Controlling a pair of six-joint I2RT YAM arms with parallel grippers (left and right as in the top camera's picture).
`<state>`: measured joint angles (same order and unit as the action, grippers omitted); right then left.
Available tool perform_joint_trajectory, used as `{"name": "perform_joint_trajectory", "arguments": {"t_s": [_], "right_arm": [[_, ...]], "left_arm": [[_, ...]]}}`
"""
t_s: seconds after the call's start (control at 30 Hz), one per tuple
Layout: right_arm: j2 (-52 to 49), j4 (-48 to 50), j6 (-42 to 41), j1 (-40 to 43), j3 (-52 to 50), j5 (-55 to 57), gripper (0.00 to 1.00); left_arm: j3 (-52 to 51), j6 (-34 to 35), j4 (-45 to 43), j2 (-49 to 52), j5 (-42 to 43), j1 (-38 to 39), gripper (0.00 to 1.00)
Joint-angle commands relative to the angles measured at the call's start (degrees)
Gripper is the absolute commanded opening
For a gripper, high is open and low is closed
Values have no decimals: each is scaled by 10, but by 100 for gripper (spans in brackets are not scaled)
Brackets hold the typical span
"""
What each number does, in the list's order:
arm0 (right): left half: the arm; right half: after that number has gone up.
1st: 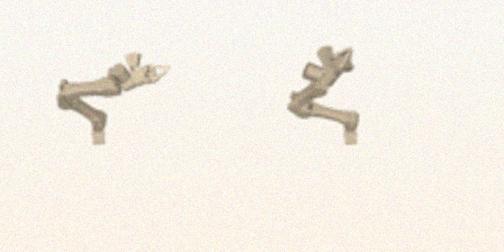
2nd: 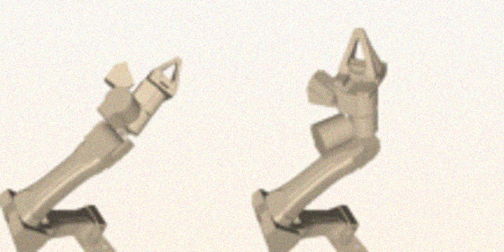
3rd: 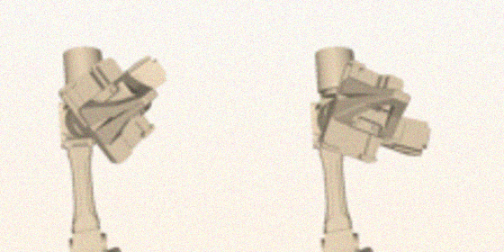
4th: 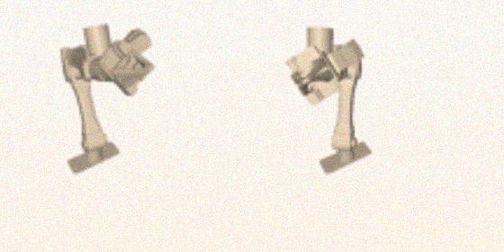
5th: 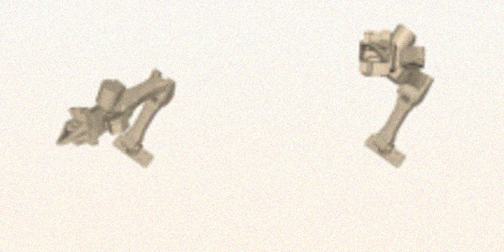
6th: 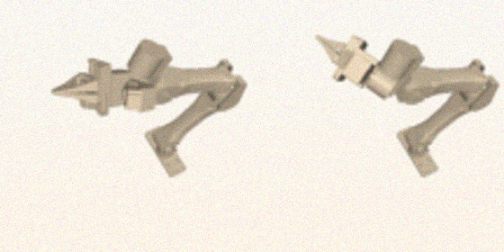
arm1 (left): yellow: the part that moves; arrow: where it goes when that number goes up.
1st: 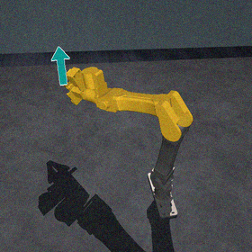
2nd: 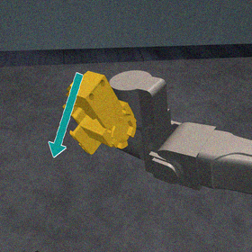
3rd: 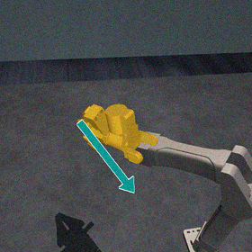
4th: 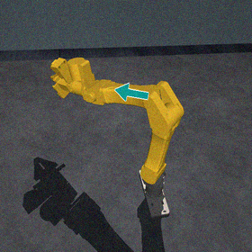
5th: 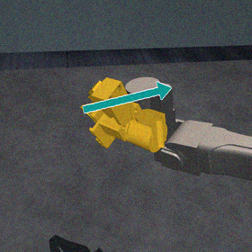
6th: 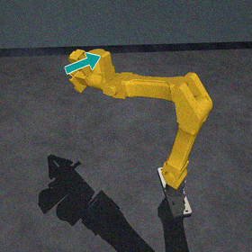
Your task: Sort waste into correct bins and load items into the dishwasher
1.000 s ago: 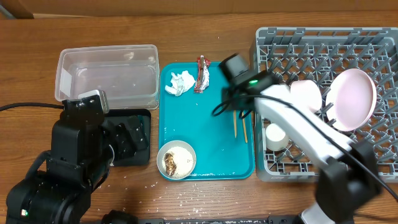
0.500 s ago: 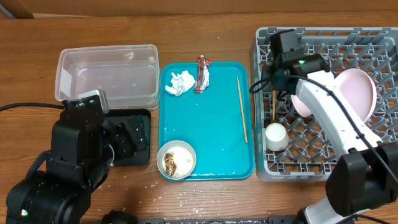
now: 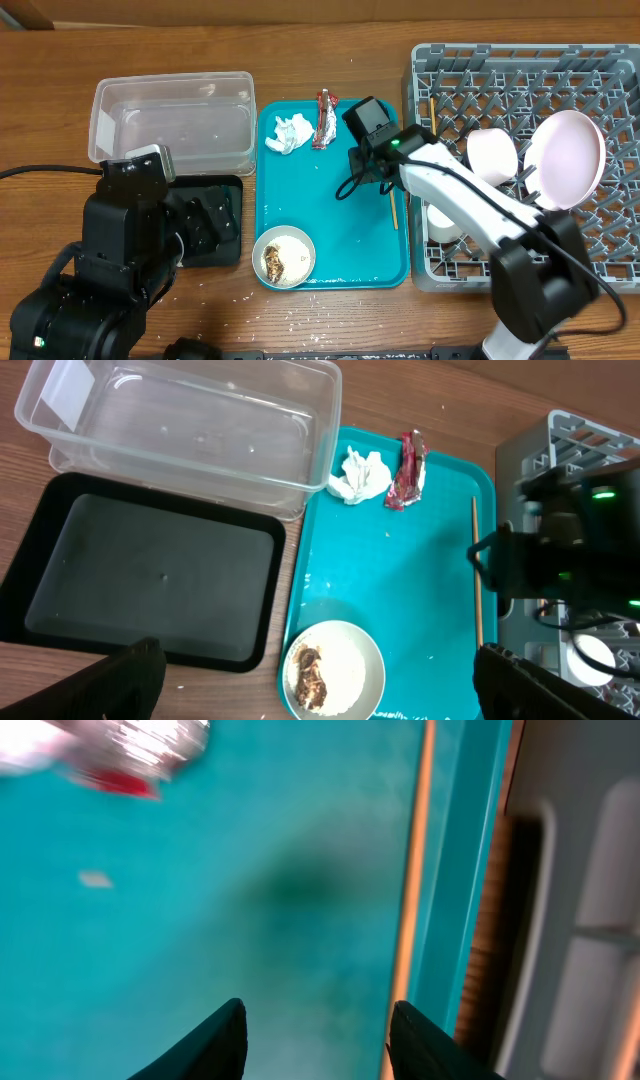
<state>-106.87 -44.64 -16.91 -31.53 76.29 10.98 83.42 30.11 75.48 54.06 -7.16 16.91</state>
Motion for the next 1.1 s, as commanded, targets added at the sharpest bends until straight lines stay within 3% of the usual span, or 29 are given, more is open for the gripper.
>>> {"name": "perform_joint_trajectory", "arguments": {"t_s": [0.0,0.2,0.37,0.43,0.6,0.73,0.9,1.07], "right_arm": [[-40,22,-11,7,-4,43,48],[-91,24,-11,10,-4,61,47],[-109,6,-8,11,-4,12,8],[-108,2,-5,9,-3,-11,4],[-94,-42,-7,7,25,-17,4],[-25,-96,-7,8,84,-16,4],[76,-76,-7,42,115,80,4],[88,-51,26,101,114,100,4]], "left_arm": [[7,8,0,-1,-9,4,100],[7,8,0,-1,-9,4,100],[7,8,0,-1,-9,4,100],[7,8,0,-1,-9,4,100],[7,8,0,-1,-9,4,100],[7,8,0,-1,-9,4,100],[7,8,0,-1,-9,4,100],[7,8,0,-1,-9,4,100]]}}
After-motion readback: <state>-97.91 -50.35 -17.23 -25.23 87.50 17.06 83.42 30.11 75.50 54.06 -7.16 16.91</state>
